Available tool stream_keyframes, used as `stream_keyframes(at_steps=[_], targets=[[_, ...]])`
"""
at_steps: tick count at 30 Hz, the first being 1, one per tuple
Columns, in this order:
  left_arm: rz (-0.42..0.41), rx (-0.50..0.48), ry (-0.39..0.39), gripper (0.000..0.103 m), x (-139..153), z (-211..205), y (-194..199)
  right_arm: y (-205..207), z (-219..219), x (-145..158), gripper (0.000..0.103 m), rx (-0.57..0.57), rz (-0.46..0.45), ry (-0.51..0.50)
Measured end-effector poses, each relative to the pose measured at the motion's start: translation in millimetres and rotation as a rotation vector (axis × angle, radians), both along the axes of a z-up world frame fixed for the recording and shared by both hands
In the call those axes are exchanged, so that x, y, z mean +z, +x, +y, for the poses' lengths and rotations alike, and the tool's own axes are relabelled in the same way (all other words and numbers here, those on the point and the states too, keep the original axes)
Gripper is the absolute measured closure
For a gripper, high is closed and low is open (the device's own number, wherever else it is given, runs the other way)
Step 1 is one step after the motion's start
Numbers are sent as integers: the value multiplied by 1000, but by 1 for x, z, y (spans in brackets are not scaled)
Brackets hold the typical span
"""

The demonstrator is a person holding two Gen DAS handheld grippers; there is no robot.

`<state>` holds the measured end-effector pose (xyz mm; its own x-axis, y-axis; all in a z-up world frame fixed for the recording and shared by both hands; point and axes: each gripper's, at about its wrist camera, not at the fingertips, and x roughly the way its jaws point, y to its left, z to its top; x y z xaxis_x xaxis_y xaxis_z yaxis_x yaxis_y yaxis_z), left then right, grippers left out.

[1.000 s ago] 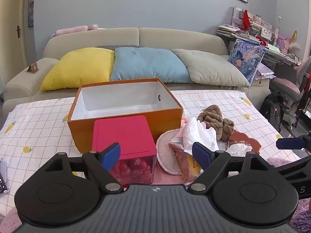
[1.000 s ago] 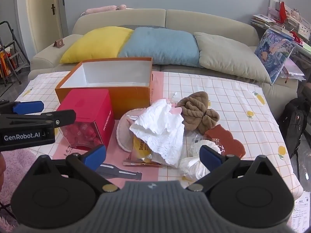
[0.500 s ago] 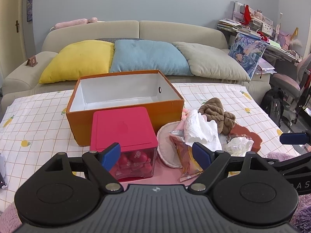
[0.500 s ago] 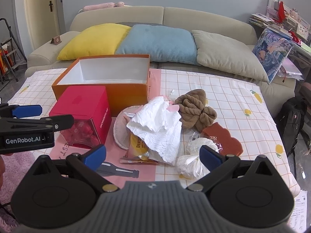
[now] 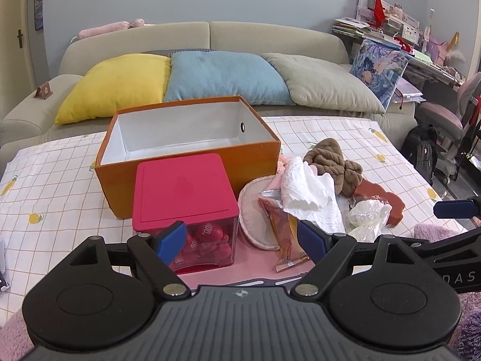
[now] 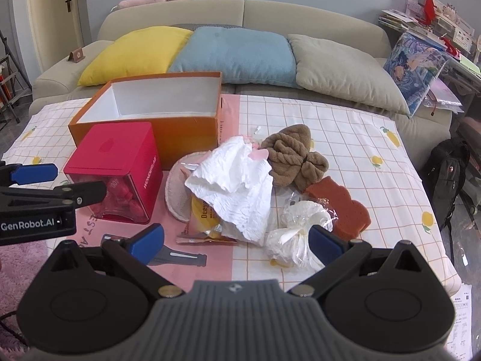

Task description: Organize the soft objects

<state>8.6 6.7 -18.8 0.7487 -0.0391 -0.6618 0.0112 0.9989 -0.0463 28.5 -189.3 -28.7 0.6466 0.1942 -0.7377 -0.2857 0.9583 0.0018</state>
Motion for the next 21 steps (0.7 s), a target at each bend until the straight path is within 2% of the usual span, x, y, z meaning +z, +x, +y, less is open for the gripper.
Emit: stream_keyframes(at_steps=[21], targets=[[20,0,0,8,-2,-1,1,3,0,-1,3,-6,14,-12]])
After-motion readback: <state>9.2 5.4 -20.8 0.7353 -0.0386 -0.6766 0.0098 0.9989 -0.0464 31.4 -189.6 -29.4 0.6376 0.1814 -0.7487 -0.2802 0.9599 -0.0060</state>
